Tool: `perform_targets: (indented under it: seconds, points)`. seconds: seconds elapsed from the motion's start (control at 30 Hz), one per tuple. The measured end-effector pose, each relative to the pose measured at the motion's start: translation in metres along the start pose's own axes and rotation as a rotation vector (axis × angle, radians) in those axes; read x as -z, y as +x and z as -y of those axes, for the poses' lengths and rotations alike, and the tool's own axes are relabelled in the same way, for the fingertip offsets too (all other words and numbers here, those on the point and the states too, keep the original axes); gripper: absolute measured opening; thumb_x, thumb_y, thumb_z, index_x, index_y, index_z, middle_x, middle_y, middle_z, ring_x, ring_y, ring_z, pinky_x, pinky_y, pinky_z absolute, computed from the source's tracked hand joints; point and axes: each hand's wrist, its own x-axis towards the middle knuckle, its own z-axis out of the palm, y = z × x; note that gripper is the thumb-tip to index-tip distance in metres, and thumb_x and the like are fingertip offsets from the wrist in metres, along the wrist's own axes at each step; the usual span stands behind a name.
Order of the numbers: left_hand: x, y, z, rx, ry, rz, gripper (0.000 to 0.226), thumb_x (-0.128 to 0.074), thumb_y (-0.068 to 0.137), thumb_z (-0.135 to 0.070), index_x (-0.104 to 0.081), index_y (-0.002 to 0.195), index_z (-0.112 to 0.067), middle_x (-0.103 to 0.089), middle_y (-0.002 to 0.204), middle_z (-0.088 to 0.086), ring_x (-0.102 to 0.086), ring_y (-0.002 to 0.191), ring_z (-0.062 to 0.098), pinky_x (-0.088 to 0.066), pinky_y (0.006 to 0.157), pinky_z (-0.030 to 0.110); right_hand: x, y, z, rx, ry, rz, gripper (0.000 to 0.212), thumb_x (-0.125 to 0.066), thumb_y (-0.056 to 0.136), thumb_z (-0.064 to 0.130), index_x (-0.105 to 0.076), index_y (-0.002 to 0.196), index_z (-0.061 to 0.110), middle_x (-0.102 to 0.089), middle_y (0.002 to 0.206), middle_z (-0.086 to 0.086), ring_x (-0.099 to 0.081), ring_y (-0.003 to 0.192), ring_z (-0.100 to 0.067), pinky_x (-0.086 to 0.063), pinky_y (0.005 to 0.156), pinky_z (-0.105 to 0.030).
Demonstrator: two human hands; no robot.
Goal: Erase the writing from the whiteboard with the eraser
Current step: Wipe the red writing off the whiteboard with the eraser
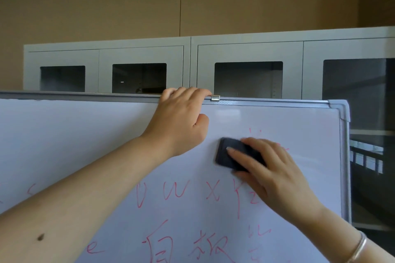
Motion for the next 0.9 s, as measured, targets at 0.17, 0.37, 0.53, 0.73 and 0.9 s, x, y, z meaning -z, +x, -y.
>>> perform_targets:
  seconds: [0.17,0.37,0.53,0.73,0.9]
  points:
    - [-0.003,0.004,-0.011,-0.021,-0.02,0.035,0.069,-0.025,0.082,-0.025,-0.04,0.149,-0.023,-0.059,0.133,-0.002,-0.049,0.12,0.023,-0.024,0.107,0.036,0.009,0.002,-0.02,-0.215,-0.018,-0.104,0.041,-0.067,0.095,0.03,-0.068,0.131,0.012,-0.058,0.13,-0.017,-0.053,0.109,-0.037,-0.049,0.093,-0.044]
    - [-0.014,0.006,-0.016,-0.081,0.067,-0.012,0.07,-0.02,0.08,-0.03,-0.05,0.143,-0.029,-0.062,0.121,-0.003,-0.053,0.107,0.027,-0.032,0.097,0.041,0.005,-0.02,-0.006,-0.023,-0.013,0.049,0.039,-0.061,0.1,0.032,-0.064,0.136,0.018,-0.058,0.133,-0.015,-0.056,0.115,-0.037,-0.05,0.095,-0.044]
    - [-0.015,0.004,-0.014,-0.097,0.114,-0.021,0.068,-0.023,0.081,-0.028,-0.05,0.143,-0.026,-0.061,0.12,0.0,-0.053,0.105,0.029,-0.031,0.096,0.041,0.017,-0.013,-0.031,-0.252,-0.015,-0.089,0.04,-0.066,0.097,0.034,-0.067,0.132,0.012,-0.056,0.132,-0.014,-0.052,0.114,-0.033,-0.05,0.094,-0.043]
    - [-0.015,0.003,-0.013,-0.106,0.161,-0.027,0.066,-0.026,0.082,-0.027,-0.049,0.144,-0.025,-0.061,0.119,0.001,-0.053,0.103,0.03,-0.035,0.095,0.043,0.016,-0.017,-0.025,-0.171,-0.052,-0.029,0.04,-0.067,0.098,0.03,-0.066,0.133,0.012,-0.058,0.132,-0.019,-0.053,0.115,-0.036,-0.05,0.093,-0.046]
    - [-0.014,0.002,-0.012,-0.123,0.178,-0.022,0.065,-0.027,0.083,-0.026,-0.049,0.144,-0.023,-0.061,0.119,0.003,-0.053,0.103,0.031,-0.035,0.095,0.043,0.019,-0.021,-0.026,-0.169,-0.041,-0.025,0.041,-0.064,0.097,0.034,-0.064,0.134,0.015,-0.058,0.132,-0.016,-0.054,0.115,-0.035,-0.052,0.093,-0.045]
